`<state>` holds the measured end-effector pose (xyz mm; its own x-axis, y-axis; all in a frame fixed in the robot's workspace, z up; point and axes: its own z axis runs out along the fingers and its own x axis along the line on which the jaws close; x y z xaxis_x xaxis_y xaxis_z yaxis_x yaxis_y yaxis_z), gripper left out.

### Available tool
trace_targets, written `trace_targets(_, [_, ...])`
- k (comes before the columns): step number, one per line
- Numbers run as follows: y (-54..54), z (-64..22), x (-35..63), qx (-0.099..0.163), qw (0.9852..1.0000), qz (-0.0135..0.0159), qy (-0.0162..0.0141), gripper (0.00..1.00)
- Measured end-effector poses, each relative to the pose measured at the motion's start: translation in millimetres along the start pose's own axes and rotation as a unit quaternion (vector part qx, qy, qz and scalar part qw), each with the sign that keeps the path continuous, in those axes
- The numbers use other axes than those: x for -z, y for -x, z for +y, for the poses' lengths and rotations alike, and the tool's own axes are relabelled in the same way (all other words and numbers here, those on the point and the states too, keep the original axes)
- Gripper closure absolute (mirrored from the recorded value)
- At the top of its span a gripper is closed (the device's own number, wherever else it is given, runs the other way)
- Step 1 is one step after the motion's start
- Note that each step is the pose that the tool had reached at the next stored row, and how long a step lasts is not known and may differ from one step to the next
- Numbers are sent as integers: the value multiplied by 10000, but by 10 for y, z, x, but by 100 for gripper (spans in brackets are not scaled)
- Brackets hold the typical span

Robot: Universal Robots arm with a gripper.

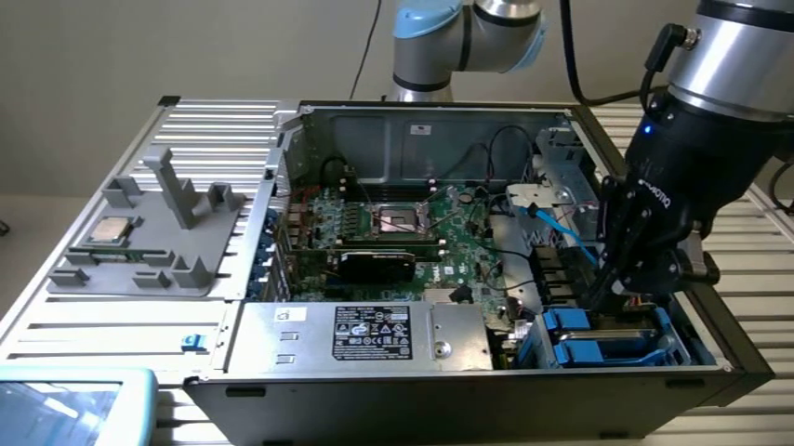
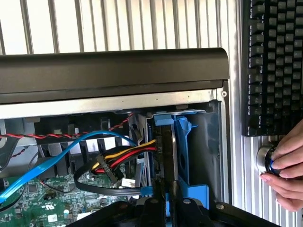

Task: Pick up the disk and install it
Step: 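Insert the first disk wire, then insert the second disk wire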

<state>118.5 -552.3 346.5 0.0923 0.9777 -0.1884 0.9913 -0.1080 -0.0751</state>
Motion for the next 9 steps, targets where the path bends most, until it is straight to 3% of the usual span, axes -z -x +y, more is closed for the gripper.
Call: trace_targets(9, [-5, 52, -3, 7, 10000, 18, -42, 84])
